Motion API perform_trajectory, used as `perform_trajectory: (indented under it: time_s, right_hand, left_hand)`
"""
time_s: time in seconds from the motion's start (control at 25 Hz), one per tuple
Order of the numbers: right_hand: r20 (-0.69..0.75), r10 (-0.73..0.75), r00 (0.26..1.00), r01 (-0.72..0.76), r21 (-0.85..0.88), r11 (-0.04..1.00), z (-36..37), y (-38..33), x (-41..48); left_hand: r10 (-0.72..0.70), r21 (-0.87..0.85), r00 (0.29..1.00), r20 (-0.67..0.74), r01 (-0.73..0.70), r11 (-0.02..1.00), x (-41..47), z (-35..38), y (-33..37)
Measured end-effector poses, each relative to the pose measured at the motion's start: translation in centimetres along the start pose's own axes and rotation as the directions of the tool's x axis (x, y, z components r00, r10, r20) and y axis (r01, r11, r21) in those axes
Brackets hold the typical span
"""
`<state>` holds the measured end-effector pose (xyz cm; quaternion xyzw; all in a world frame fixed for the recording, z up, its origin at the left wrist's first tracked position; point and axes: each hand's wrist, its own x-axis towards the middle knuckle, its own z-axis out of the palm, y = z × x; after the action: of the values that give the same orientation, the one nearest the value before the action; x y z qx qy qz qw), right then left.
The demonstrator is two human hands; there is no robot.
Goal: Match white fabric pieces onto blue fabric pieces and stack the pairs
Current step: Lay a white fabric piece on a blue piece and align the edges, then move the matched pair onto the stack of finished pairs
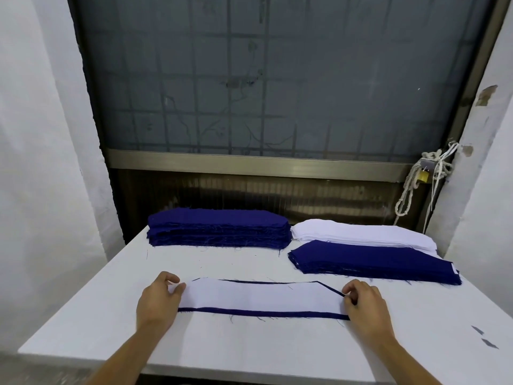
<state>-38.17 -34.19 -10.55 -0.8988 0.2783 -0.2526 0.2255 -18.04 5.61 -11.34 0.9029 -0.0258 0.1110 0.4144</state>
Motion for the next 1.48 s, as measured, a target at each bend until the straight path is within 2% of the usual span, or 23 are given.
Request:
perform_trajectory:
  time_s: [0.24, 0.6, 0.84, 1.0, 1.2, 1.36, 1.48]
  right_hand:
    - [-0.002, -0.047, 0.999, 0.047, -0.035, 0.998, 0.2, 0.5, 0.1]
    - [-0.034, -0.018, 0.999, 0.015, -0.076, 0.997, -0.4, -0.5, 0.5]
    - [-0.013, -0.115, 0.993, 0.114, -0.057, 0.992, -0.7, -6.2, 6.9]
    - [0.071, -0.184, 0.98, 0.188, -0.059, 0.98, 1.5, -11.0, 11.9]
    - [0.184, -0.218, 0.959, 0.229, -0.044, 0.972, 6.1, -15.6, 18.4]
    - [0.289, -0.202, 0.936, 0.232, -0.071, 0.97, 9.4, -17.8, 22.4]
    - [0.333, -0.161, 0.929, 0.214, -0.129, 0.968, 11.5, -18.4, 24.1]
  left_hand:
    - [0.027, -0.036, 0.999, -0.031, -0.028, 0.999, 0.0, -0.1, 0.1]
    - [0.023, -0.102, 0.995, -0.095, -0.033, 0.994, 0.2, -0.7, 0.8]
    - [0.145, -0.049, 0.985, -0.097, -0.15, 0.987, 8.2, -3.0, 4.4]
    - [0.191, 0.061, 0.98, -0.063, -0.187, 0.98, 14.4, -3.4, 7.0]
    - [0.195, 0.219, 0.974, 0.111, -0.216, 0.951, 21.5, -1.8, 7.9]
    - [0.121, 0.386, 0.969, 0.213, -0.197, 0.901, 25.5, -0.4, 7.7]
    - [0.062, 0.475, 0.973, 0.224, -0.165, 0.864, 28.0, 0.0, 6.5]
